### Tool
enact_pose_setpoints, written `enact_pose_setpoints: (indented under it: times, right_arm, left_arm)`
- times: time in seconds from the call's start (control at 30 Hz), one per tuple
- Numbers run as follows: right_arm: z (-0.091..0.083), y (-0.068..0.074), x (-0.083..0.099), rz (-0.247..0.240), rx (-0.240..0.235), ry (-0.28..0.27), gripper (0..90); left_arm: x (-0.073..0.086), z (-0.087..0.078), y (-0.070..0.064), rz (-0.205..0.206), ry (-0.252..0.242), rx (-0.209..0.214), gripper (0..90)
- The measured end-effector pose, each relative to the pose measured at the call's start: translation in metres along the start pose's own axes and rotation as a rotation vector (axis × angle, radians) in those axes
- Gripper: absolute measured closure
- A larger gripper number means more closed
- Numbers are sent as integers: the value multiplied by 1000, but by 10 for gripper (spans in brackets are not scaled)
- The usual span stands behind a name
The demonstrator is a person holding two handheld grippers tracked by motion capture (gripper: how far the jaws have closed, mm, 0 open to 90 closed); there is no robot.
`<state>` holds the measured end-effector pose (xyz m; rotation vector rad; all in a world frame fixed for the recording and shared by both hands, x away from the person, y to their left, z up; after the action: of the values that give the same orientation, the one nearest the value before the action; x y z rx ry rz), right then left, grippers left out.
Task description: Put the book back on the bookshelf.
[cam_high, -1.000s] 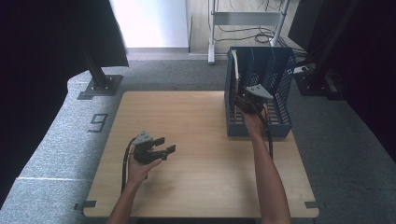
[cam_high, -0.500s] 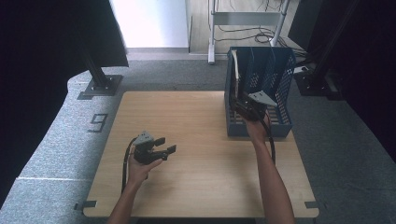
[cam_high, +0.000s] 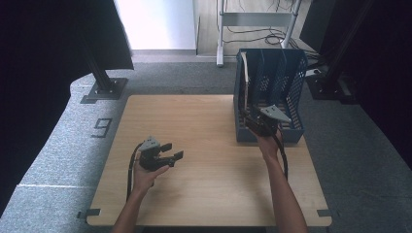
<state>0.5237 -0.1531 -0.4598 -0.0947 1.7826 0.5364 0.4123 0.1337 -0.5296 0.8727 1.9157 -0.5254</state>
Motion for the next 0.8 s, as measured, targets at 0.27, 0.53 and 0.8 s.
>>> enact_pose_setpoints:
  times: [0.27,0.53,0.8]
  right_arm:
    - [-20,7,19,-6,-41,27,493]
    - [-39,14,40,-26,-76,65,491]
    - [-54,16,64,-32,-96,102,488]
  left_arm:
    - [0,1,-1,2,4,3,326]
    - [1,0,-2,5,8,6,325]
    - [2,1,-2,6,13,8,325]
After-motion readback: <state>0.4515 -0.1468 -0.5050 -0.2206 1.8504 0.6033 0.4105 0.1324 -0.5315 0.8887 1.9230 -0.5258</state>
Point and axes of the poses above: each handheld gripper's, and its own axes: z roughly forward along the jaws, x roughly out of its underside, y roughly to its left, the point moved 10 cm from there along z, roughly forward along the jaws, and after that the axes turned 14 degrees about z, right-handed, at the moved point
